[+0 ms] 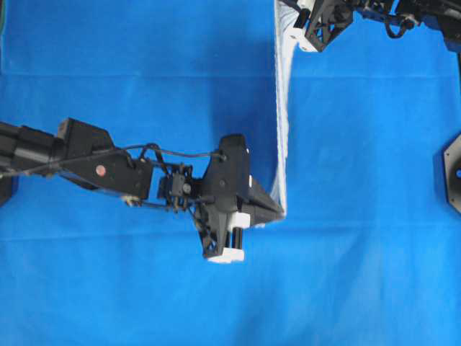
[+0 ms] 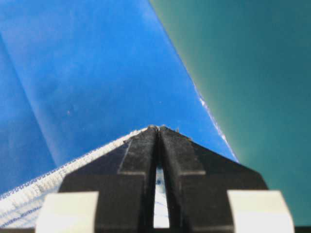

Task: Fold the blue towel.
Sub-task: 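Lift the strip and rotate it vertical, right gripper moving to the far side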

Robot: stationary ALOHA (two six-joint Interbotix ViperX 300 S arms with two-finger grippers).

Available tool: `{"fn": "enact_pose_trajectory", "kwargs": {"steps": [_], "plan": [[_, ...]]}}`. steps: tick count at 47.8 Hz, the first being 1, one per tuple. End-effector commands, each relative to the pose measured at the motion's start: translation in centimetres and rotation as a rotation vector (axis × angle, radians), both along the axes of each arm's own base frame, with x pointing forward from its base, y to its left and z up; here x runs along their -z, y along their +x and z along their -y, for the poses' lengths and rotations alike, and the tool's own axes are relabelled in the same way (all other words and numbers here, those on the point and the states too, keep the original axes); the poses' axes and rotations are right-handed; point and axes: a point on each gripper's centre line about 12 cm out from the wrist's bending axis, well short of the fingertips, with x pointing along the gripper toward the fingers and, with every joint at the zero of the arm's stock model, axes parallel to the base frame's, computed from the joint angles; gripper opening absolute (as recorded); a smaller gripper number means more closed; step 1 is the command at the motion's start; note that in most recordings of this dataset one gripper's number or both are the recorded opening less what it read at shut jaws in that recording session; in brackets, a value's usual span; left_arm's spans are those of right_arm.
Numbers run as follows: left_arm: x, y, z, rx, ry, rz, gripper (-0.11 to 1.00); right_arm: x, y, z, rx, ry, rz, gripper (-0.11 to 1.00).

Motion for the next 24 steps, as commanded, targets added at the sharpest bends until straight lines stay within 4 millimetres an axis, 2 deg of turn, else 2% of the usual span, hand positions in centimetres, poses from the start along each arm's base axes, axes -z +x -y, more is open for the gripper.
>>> {"fn": "enact_pose_trajectory", "kwargs": {"steps": [1, 6, 12, 24], "plan": [[-1.2, 0.0, 0.5, 0.010, -0.008, 0.044, 0.01, -0.9, 0.2, 0.8, 0.013, -0.015, 0.032, 0.03], [-0.4, -1.2, 0.4, 0.005, -0.017, 0.027, 0.01, 0.0, 1.4, 1.5, 0.007, -0.009, 0.015, 0.03], [0.6, -3.3, 0.2, -0.001, -0.029, -0.007, 0.01, 1.1, 3.8, 2.2, -0.014, -0.008, 0.004, 0.03], [2.5, -6.9, -0.4, -0.042, -0.090, -0.091, 0.01, 1.4, 7.9, 3.3, -0.044, -0.026, 0.013, 0.03]]}}
